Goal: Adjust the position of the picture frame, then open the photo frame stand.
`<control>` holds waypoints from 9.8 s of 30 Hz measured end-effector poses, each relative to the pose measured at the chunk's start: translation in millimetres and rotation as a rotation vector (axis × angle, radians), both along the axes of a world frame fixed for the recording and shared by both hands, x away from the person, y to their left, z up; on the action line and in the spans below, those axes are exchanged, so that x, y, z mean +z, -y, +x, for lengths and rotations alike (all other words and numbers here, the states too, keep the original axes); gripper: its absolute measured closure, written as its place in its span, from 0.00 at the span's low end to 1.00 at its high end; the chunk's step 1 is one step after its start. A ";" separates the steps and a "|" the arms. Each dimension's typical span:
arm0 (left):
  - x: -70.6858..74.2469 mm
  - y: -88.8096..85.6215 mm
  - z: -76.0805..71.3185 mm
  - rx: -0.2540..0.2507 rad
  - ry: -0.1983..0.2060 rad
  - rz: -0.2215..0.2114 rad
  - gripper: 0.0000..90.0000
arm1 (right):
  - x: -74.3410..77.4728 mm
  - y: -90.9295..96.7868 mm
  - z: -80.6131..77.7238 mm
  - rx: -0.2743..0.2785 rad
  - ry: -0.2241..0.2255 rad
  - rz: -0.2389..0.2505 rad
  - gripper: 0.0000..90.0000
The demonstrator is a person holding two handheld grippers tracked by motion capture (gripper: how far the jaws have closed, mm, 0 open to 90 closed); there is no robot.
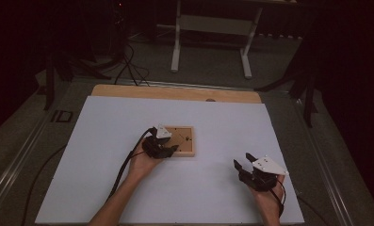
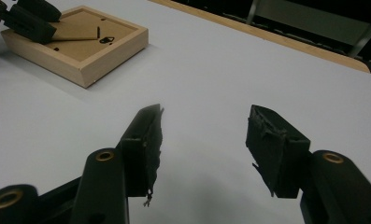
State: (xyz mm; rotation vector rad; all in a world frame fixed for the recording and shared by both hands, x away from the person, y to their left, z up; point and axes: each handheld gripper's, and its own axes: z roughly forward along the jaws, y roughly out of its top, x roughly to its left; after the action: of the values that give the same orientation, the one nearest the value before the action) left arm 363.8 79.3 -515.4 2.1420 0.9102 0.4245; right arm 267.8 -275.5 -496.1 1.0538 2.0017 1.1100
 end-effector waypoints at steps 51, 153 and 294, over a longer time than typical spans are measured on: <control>44.4 -63.7 -60.7 0.132 0.138 -0.155 0.54 | -0.9 -5.1 -1.1 0.017 0.004 -0.018 0.49; 18.7 9.0 -9.6 0.065 0.075 0.006 0.57 | -27.3 -131.9 69.6 0.257 -0.137 0.011 1.00; 12.3 9.0 -55.6 -0.012 0.246 0.067 0.57 | 12.3 -123.2 117.0 0.269 -0.282 0.090 0.47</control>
State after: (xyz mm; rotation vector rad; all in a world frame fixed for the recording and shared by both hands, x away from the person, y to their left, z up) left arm 308.2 70.3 -503.1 2.0966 0.7521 0.7040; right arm 384.8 -152.3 -483.7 1.0565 2.3914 1.2567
